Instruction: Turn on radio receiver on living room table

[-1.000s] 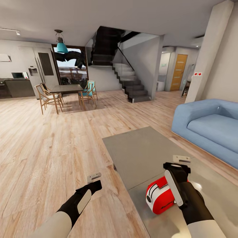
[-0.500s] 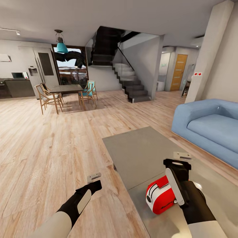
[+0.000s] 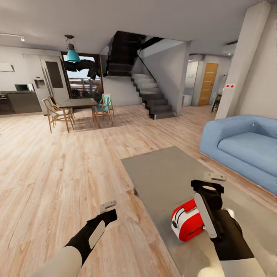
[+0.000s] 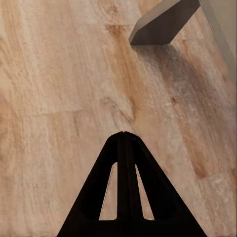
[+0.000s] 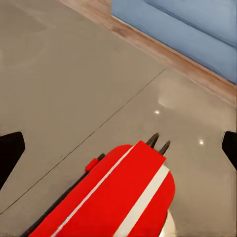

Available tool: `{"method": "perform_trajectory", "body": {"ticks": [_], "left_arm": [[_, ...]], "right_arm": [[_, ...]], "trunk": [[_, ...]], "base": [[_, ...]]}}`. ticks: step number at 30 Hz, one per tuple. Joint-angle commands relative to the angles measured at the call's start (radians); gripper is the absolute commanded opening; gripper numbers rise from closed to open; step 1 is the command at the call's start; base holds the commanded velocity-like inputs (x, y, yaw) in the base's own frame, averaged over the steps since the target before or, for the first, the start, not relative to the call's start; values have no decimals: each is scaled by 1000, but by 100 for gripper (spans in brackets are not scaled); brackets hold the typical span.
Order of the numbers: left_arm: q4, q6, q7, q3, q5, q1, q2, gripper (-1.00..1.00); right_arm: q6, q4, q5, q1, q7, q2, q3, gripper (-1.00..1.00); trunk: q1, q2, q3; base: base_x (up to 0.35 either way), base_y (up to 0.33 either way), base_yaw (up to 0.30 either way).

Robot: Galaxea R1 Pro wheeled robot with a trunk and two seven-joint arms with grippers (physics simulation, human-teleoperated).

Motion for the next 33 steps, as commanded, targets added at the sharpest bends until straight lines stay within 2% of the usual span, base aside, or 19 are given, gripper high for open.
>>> {"method": "perform_trajectory", "body": {"ticks": [1, 25, 33], "left_arm": [[0, 0, 0, 0, 0, 0, 0, -100], [0, 0, -1, -2, -1, 0, -1, -100], [0, -1, -1, -3, -3, 0, 8, -100]], "right_arm": [[0, -1, 0, 0, 0, 0, 0, 100], [0, -4, 0, 0, -2, 0, 0, 100], [0, -4, 0, 0, -2, 0, 1, 100]], "trunk": [[0, 0, 0], [0, 0, 0], [0, 0, 0]], "base": [[-293, 179, 0], [-297, 205, 0], [-100, 299, 0]]}}
